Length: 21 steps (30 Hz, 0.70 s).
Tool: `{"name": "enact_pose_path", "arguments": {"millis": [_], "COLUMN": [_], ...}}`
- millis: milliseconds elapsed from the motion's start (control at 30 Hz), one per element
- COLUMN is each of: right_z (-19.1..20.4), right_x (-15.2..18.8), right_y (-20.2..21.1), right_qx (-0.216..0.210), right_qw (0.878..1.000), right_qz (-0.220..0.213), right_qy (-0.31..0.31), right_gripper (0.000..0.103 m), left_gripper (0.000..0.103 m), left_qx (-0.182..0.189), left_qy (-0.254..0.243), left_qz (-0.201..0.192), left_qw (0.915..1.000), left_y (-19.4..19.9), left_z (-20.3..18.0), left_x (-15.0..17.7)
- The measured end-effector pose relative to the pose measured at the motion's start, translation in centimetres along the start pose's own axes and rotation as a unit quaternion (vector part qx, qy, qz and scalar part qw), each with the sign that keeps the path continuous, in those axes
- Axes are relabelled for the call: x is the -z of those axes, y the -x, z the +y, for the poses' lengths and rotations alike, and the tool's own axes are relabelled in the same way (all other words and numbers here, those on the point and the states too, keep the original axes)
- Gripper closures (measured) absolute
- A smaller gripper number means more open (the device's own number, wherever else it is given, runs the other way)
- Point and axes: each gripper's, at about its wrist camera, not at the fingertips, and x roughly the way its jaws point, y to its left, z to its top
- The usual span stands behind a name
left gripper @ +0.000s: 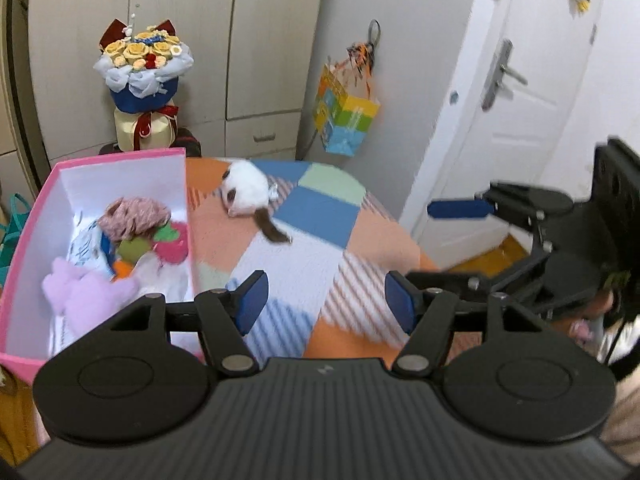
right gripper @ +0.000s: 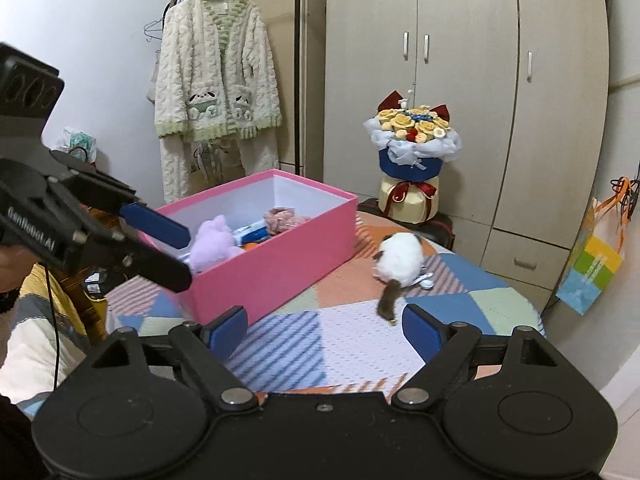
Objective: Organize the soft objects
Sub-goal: 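Move both grippers toward the white plush with brown ears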
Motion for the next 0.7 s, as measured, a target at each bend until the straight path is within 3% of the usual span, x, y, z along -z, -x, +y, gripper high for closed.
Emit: {"name": "enact_pose_path", "arguments": {"millis": [267,500,700], "right_z": [-3.9,-7.6,-10.8], "right_x": [0.4,0.5,0.5], "right_y": [-3.5,-8.7,-15.1], "right_qx": [0.007,-0.016,-0.052], "right_qw": [0.998,0.998,0.998], "right_qz": [-0.052,-0.041,-0.018], "right_qy": [0.036,0.038,0.032], "right_gripper": [0.016,0.016,0.016], "left_gripper": [0.039,0.04,0.041], "left_qx": [-0.056,-0.083,-0.127], "left_qy": [0.033,0.074,0.124], "left_qz": [-0.051,-0.073,-0.104], "left_qw": [0.9966,0.9911,0.9786], "left_y": [-5.5,-11.0,-15.8], "left_z": [-0.4,0.0,1.1], "left_x": [-1.7,-2.7,-4.2]}}
